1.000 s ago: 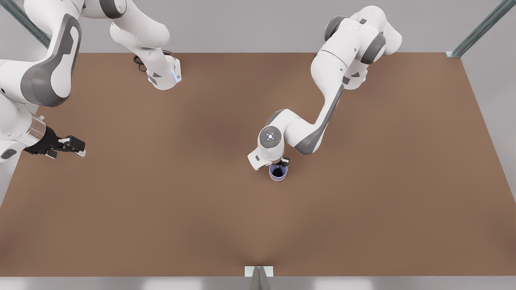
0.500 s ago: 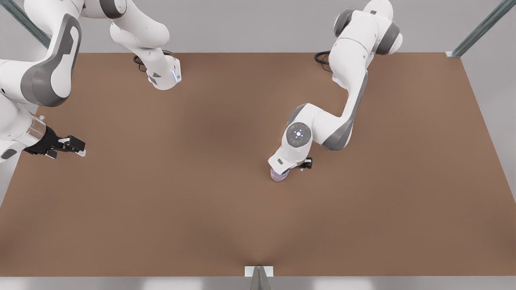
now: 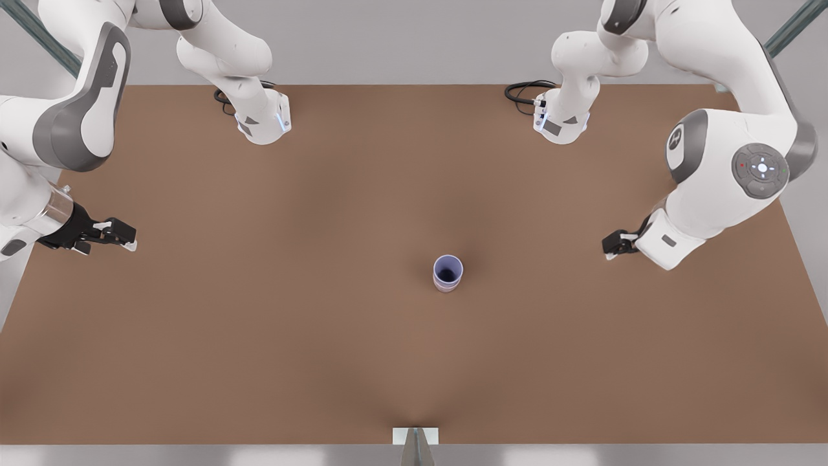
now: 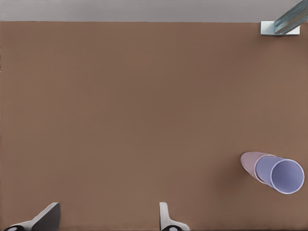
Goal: Stack the cups, with the pink cup at the bottom and the purple cup at the top
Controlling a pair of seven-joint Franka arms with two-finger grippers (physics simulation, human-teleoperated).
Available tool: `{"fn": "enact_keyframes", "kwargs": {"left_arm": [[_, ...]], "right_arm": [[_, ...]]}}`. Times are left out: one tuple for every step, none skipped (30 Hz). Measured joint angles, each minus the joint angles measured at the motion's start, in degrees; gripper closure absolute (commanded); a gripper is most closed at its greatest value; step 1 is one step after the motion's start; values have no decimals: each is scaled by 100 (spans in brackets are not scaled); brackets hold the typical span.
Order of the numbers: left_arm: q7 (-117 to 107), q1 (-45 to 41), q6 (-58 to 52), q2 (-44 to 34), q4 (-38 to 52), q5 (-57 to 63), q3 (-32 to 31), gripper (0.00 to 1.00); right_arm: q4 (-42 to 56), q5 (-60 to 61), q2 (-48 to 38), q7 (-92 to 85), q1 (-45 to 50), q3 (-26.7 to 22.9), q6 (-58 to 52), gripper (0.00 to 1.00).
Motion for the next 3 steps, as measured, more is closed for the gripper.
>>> {"fn": "enact_keyframes", "kwargs": {"left_arm": [[84,124,-20,-18,-3,34,-128,0],[161,204,-37,-30,-4,108,-223,0],[234,244,-52,-37,-5,171,-287,0]], "right_arm": [[0,0,-1,0,0,0,0,0],[0,0,0,-1,-2,0,0,0],[0,0,2,-1,-1,0,0,0]]}}
